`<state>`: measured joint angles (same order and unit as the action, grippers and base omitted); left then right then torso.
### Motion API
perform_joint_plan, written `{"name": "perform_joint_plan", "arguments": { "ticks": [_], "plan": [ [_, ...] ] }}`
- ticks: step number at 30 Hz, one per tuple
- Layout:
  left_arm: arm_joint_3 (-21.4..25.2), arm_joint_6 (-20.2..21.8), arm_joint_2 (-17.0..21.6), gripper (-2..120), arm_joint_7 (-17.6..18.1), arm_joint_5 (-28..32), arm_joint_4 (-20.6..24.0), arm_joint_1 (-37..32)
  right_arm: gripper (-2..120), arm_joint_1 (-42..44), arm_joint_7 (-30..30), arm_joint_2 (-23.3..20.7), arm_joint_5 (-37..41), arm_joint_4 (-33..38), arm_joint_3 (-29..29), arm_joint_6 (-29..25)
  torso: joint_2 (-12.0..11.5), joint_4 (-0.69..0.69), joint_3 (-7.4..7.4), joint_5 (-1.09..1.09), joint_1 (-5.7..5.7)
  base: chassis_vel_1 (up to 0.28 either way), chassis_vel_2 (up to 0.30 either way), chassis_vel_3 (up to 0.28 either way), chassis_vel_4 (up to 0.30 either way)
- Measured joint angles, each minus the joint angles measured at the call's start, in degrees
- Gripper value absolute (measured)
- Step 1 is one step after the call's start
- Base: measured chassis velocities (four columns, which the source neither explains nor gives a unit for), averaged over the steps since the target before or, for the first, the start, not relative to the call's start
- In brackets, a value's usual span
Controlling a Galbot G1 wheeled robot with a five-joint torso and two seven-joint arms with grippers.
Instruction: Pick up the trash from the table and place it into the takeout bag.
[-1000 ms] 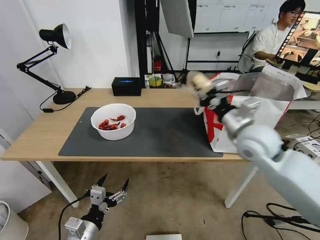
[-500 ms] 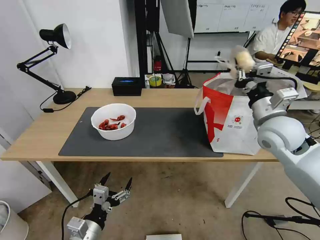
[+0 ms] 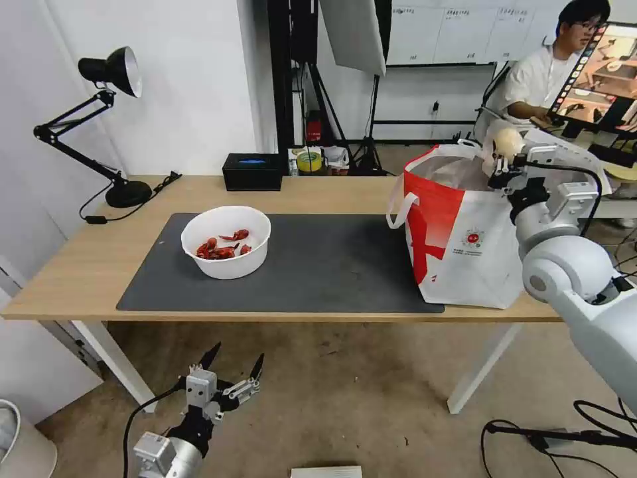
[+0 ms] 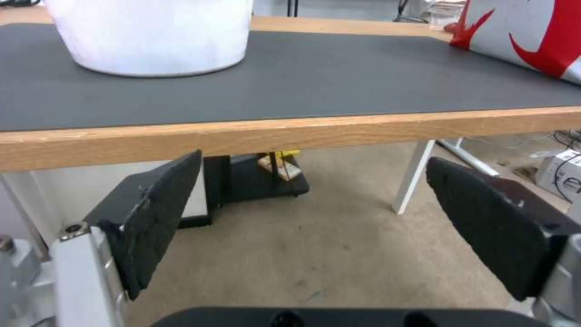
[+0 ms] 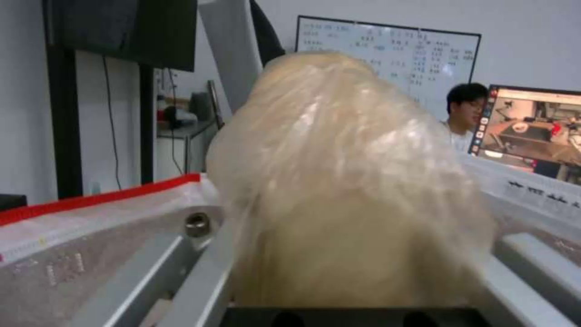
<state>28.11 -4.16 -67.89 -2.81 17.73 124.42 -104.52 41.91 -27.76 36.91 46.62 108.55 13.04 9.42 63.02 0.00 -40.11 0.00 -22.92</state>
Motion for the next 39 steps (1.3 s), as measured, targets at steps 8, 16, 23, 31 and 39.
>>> {"name": "perform_joint_plan", "arguments": {
  "ticks": [8, 16, 23, 31, 39],
  "plan": [
    [0.0, -0.1, -0.2, 100, 0.0, -0.1, 0.6, -0.5, 53, 2.1, -0.3, -0.9, 0.0, 1.0, 1.7, 0.9, 0.0, -0.01, 0.00, 0.00, 0.00, 0.000, 0.000, 0.000, 0.000],
    [0.4, -0.1, -0.2, 100, 0.0, -0.3, 1.8, -1.1, 83, 2.8, -0.2, -1.6, 0.0, 1.5, 1.9, 1.0, 0.0, -0.01, 0.00, 0.00, 0.00, 0.000, 0.000, 0.000, 0.000],
    [1.0, -0.1, -0.2, 100, 0.0, -0.3, 2.6, -1.8, 100, 2.4, 0.0, -2.0, 0.4, 2.0, 1.7, 1.0, 0.0, 0.00, 0.00, 0.00, 0.00, 0.000, 0.000, 0.000, 0.000],
    [1.5, -0.1, -0.2, 100, 0.0, -0.3, 3.3, -2.2, 100, 2.2, 2.3, -2.7, 4.4, 6.1, 1.4, -0.4, 0.0, 0.00, 0.00, 0.00, 0.00, 0.000, 0.000, 0.000, 0.000],
    [2.0, 0.0, -0.6, 100, 0.0, -0.4, 3.5, -2.6, 100, 6.0, 8.6, -3.3, 7.9, 14.2, 2.4, -2.6, 0.0, 0.00, 0.00, -0.01, 0.00, 0.000, 0.000, 0.000, 0.000]
  ]
}}
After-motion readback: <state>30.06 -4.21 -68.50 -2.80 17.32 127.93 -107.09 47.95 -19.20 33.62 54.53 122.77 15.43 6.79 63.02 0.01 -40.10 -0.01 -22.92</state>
